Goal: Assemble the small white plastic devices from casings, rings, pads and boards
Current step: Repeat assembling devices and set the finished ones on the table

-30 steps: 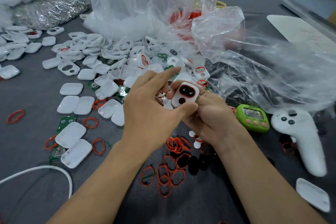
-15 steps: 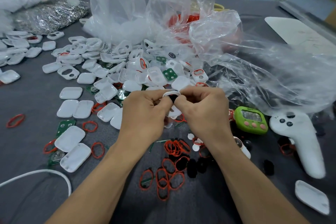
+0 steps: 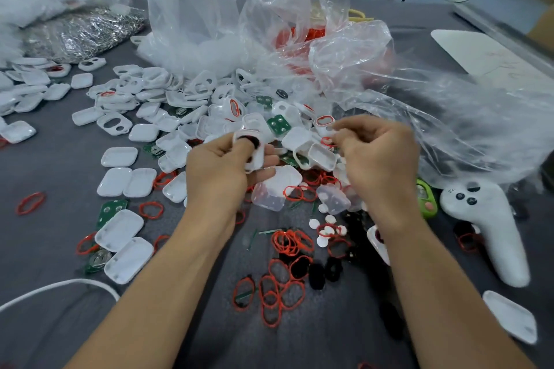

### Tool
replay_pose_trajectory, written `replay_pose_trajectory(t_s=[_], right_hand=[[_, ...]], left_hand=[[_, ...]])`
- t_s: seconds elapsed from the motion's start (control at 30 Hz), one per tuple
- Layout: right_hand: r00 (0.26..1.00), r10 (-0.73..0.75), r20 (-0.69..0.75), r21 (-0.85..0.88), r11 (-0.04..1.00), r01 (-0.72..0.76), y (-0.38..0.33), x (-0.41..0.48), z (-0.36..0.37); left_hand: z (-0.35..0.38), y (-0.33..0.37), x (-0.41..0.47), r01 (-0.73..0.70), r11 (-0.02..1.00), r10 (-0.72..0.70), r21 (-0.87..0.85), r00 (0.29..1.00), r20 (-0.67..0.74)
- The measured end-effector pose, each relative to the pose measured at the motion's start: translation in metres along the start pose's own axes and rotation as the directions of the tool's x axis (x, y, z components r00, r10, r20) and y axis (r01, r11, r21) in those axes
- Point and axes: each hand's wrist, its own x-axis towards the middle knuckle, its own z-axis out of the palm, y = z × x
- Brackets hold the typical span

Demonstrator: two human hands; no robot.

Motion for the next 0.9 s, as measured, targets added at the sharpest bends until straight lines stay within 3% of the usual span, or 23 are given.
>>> replay_pose_trajectory(t_s=[0.07,0.2,0.33,0.47,0.6,0.8,0.9], right_hand=[[0.999,-0.031,0.044,-0.136,0.99,0.036,-0.003,0.013,-0.004],[0.956,-0.034,0.292,-0.344,0.929,0.138,-0.018,0.03,0.023],[0.936,0.033,0.349,-0.517,0.84,0.163,-0.026,0.061,0.061],[0.928,0.04,0.369,-0.585,0.786,0.199,-0.023,0.074,0.081],[0.951,0.014,0.309,-0.517,0.841,0.155,-0.024,0.072,0.075],[0.987,-0.001,0.159,-0.128,0.992,0.022,-0.028,0.064,0.043],[0.99,-0.02,0.137,-0.117,0.993,0.036,-0.027,0.059,0.033]], left_hand=[[-0.005,0.004,0.005,0.02,0.995,-0.025,-0.094,0.998,-0.053],[-0.016,0.01,0.011,0.005,0.988,-0.023,-0.154,0.993,-0.112],[-0.019,0.01,0.013,0.034,0.987,-0.05,-0.157,0.994,-0.101],[-0.02,0.012,0.013,0.058,0.99,-0.063,-0.125,0.997,-0.039],[-0.021,0.014,0.015,0.114,0.974,-0.12,-0.195,0.992,-0.022],[-0.016,0.01,0.015,0.182,0.962,-0.176,-0.202,0.983,0.047],[-0.015,0.008,0.014,0.203,0.964,-0.185,-0.172,0.976,0.118]])
